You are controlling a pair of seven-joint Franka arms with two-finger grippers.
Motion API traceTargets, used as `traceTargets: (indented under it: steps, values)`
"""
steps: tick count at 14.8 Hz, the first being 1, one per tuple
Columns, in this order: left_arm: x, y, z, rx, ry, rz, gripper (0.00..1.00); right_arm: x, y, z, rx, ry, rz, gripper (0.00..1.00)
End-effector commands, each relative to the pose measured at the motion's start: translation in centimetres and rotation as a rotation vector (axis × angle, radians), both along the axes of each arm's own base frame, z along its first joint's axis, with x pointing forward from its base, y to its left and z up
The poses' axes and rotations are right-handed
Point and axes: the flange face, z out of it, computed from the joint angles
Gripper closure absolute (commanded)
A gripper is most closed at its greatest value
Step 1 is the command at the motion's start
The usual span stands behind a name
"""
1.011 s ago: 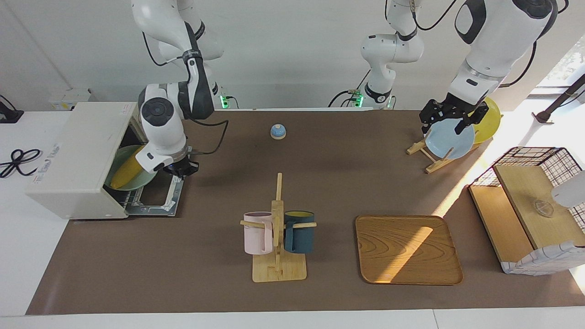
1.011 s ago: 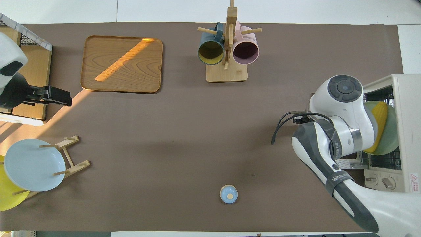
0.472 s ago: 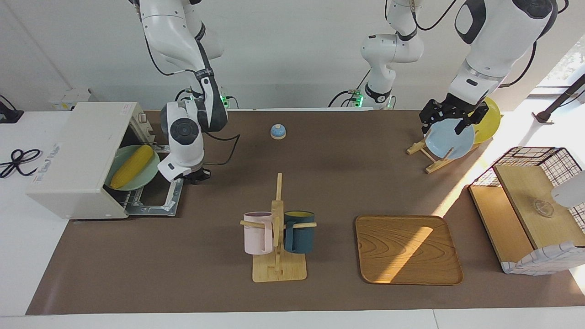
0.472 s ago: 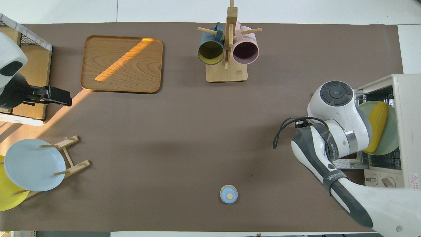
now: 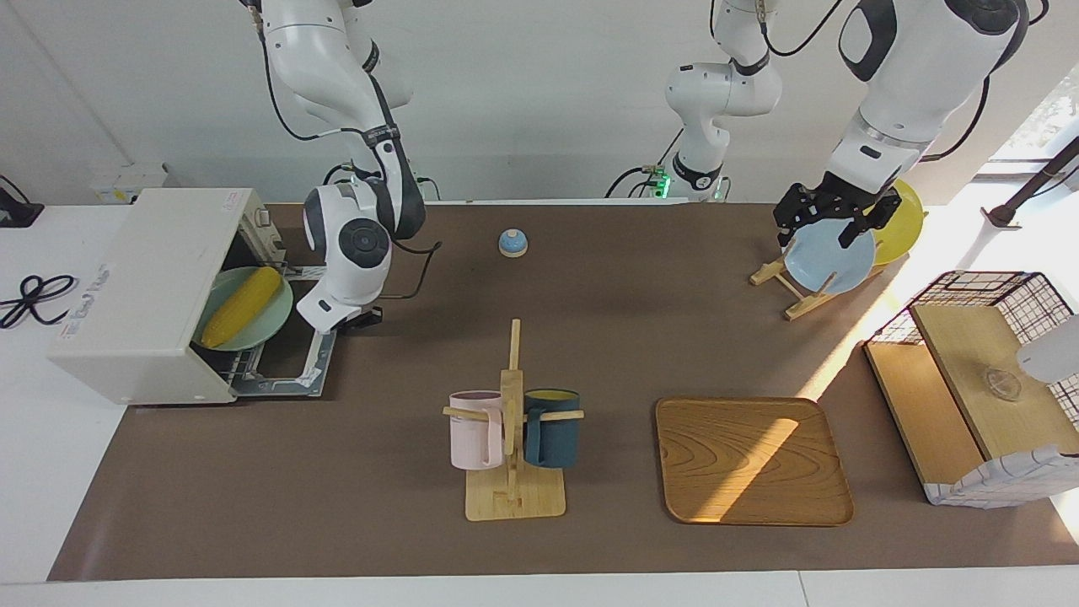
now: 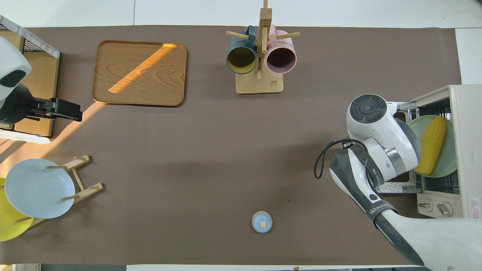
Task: Put corn in oven
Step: 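Push the oven door up closed with the right gripper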
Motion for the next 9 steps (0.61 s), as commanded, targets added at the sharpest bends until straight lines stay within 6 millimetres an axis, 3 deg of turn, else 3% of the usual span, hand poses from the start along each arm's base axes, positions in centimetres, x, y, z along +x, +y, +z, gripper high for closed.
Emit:
traceTargets:
  steps: [1,5,9]
  values:
    - [-0.2,0.1,0.5,0.017,-0.002,0.001,0.0,2.5,-4.7,5.7,-0.046,0.026,0.074,1.0]
    - [-0.2,0.2,0.4,0.017,0.0,0.003,0.0,2.1,-11.0,12.2,-0.012,0.045,0.119,1.0]
    - [-0.2,0.1,0.4,0.017,0.0,0.001,0.0,1.1,-14.7,13.9,0.005,0.056,0.103,1.0]
